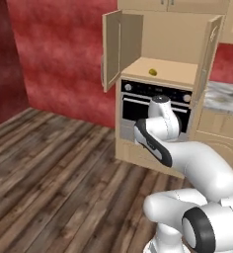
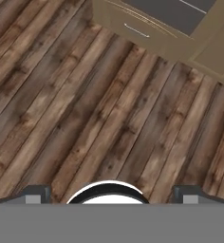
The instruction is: Pick the mangos from the cabinet and place them in one bowl. Pick the kiwi from the sink and place it in the other bowl.
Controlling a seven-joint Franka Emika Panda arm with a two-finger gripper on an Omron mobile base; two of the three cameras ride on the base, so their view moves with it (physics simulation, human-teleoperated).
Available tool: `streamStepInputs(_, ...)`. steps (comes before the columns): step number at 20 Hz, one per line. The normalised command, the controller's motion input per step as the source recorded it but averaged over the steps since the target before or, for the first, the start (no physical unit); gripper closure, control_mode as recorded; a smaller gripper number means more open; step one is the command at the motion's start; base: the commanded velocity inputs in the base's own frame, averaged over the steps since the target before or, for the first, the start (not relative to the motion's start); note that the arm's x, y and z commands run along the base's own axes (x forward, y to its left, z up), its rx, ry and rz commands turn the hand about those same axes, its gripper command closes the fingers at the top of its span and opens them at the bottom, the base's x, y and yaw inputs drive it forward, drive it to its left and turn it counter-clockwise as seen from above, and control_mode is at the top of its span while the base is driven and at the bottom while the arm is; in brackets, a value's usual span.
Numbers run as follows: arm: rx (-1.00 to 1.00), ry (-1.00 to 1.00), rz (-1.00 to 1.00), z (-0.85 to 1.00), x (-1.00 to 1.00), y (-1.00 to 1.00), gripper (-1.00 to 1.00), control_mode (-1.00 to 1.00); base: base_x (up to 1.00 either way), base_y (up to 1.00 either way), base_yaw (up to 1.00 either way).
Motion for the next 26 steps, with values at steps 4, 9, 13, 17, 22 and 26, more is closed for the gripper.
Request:
streamStepInputs(4,0.00,0.00,0.00,0.00,0.00,0.00,-1.00,1.00,0.47,0.33,-0.28)
streamStepInputs(9,0.00,0.00,0.00,0.00,0.00,0.00,-1.00,1.00,0.47,0.34,-0.26)
streamStepInputs(13,0.00,0.00,0.00,0.00,0.00,0.00,-1.00,1.00,0.48,0.33,-0.25)
streamStepInputs(17,0.00,0.00,0.00,0.00,0.00,0.00,-1.00,1.00,0.49,0.32,-0.24)
streamStepInputs(22,0.00,0.00,0.00,0.00,0.00,0.00,-1.00,1.00,0.25,0.22,-0.33)
streamStepInputs(26,0.00,0.00,0.00,0.00,0.00,0.00,-1.00,1.00,0.00,0.01,-0.43)
